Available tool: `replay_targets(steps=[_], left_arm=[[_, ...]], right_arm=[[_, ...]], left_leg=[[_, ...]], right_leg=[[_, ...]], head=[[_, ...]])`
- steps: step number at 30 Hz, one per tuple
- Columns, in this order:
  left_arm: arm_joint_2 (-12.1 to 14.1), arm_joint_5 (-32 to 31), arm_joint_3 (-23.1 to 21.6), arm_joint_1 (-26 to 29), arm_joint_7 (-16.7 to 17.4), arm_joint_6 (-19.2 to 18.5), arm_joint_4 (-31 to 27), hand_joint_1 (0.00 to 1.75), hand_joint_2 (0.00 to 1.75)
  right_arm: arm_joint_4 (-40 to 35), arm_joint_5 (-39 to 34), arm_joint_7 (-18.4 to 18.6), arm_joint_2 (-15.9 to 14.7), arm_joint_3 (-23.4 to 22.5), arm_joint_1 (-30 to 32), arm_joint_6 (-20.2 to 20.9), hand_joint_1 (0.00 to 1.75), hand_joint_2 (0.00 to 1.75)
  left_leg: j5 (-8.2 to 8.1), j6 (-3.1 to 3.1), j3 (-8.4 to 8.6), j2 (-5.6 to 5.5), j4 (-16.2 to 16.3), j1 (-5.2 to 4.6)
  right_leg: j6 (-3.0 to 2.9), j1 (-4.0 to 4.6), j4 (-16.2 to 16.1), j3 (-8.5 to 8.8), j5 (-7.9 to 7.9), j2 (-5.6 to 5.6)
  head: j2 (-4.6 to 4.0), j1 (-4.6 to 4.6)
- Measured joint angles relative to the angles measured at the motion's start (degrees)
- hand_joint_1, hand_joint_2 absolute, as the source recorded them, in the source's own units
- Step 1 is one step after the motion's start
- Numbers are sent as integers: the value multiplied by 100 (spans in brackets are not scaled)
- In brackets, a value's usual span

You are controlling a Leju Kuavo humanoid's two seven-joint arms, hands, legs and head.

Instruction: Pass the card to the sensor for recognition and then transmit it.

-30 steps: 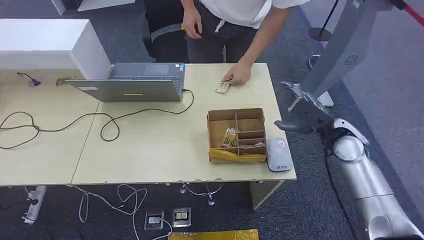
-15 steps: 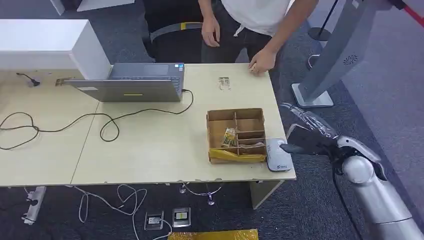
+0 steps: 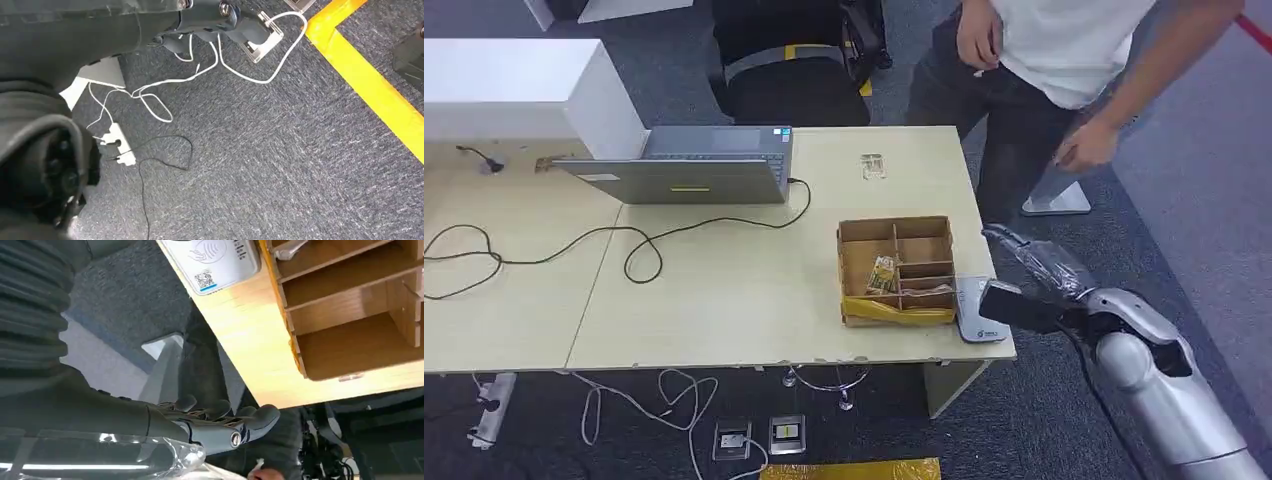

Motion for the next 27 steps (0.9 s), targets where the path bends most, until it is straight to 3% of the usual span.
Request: replay_targets(steps=[12, 27], left_arm=[[0, -9, -2, -36, 0, 0, 0, 0, 0], [-4, -55, -7, -79, 0, 2, 0, 0, 0]], right_arm=[[94, 448, -22, 72, 293, -5, -623, 0, 175], [503, 629, -96, 398, 693, -26, -1117, 0, 175]], left_leg=[[0, 0, -3, -1, -1, 0], [0, 0, -4, -2, -1, 1]], right_leg=[[0, 0, 0, 0, 0, -2], [0, 1, 1, 0, -1, -4]], head=[[0, 2], [0, 2]])
